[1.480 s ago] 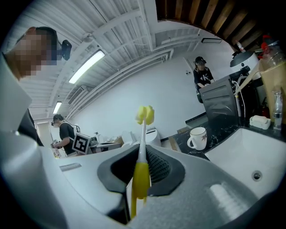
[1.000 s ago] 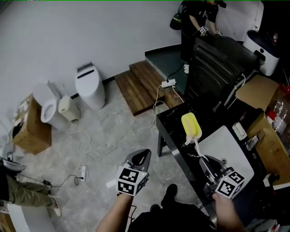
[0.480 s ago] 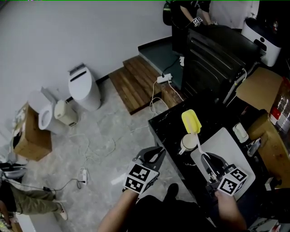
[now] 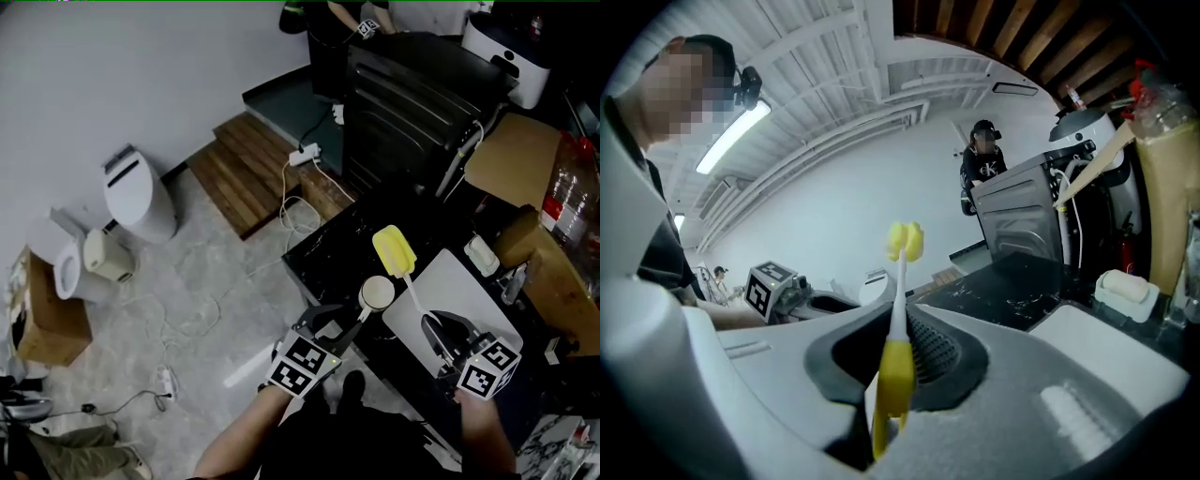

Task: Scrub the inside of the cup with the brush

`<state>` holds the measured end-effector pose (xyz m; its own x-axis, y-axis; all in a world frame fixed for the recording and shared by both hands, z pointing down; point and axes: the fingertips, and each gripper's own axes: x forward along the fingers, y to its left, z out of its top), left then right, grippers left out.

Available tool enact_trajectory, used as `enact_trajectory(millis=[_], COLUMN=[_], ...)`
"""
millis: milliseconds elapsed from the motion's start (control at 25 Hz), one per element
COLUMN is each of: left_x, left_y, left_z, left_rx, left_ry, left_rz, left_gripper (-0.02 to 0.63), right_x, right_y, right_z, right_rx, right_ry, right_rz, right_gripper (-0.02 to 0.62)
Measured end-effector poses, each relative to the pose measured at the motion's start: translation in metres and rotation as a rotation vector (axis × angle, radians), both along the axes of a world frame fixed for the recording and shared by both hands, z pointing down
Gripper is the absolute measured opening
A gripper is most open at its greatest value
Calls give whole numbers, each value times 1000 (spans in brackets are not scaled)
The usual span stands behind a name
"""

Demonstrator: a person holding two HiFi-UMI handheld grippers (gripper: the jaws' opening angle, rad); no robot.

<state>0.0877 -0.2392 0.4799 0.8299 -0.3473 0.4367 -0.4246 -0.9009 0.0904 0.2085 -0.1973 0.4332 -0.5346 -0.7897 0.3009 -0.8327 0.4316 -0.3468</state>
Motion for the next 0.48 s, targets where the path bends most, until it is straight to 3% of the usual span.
enact_trajectory(millis=[240, 480], left_x=[19, 37], left_y=[2, 5], left_z=[19, 41], left_rx=[-17, -29], left_ry=[-19, -57], left_rz=[91, 155], left_gripper=[175, 176], right_x=[10, 8], right_y=[7, 14], right_z=[-7, -6], right_rx=[-9, -18], right_ry=[76, 89], right_rz=[15, 30], right_gripper=[43, 43])
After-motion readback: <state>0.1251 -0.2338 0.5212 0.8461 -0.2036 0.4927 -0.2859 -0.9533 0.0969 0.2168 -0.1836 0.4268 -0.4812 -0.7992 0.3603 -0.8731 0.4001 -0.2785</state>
